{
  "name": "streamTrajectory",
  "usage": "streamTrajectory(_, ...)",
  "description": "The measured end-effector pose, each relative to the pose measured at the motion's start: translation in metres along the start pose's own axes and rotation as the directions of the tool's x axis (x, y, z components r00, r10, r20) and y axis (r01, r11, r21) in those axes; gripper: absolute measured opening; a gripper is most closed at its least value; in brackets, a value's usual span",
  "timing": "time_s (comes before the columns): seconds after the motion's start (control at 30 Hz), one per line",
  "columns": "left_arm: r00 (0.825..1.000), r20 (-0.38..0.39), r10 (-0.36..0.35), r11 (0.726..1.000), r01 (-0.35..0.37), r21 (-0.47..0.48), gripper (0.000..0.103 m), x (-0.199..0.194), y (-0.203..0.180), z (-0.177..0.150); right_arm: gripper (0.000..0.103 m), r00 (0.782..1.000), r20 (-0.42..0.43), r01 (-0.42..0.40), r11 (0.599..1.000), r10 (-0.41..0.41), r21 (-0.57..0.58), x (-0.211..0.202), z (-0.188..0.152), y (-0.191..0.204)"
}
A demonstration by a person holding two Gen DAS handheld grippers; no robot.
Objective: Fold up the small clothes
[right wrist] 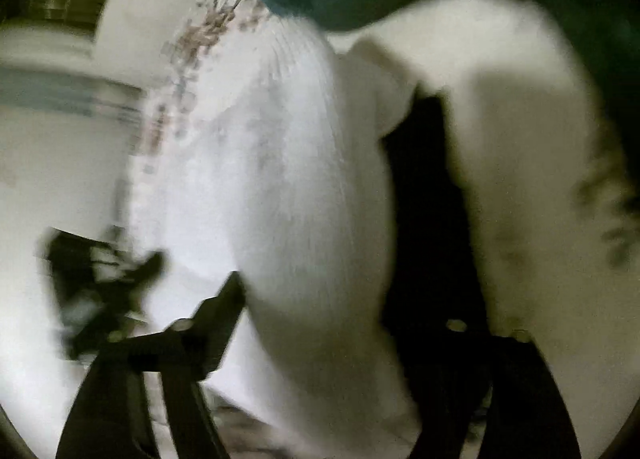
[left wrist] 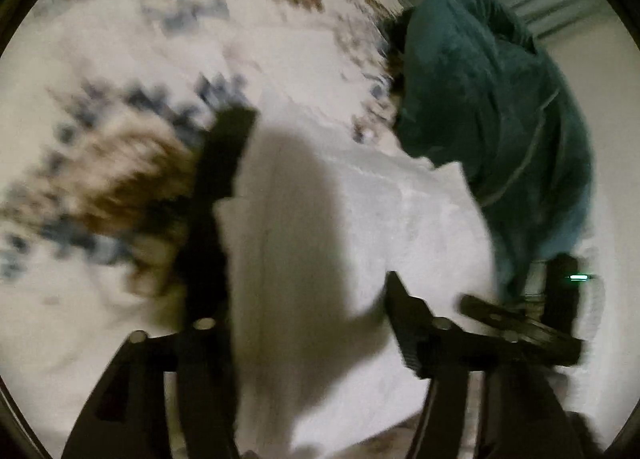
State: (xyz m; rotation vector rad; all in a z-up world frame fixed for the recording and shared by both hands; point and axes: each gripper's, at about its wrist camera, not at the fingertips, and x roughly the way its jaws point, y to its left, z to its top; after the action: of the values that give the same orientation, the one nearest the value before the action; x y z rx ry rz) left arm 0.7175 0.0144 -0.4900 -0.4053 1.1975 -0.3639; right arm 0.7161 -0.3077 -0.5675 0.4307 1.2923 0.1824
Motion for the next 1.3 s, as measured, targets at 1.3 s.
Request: streamTrajectory(1.3,0.835,0.402,0.377,0.886,-0.451,0.106,0.1,-0.4,-0.273,-0.23,0.103,0.731,0.557,0.504,0.862,-0.393,-0.054,-0.544,-0.288,0.199)
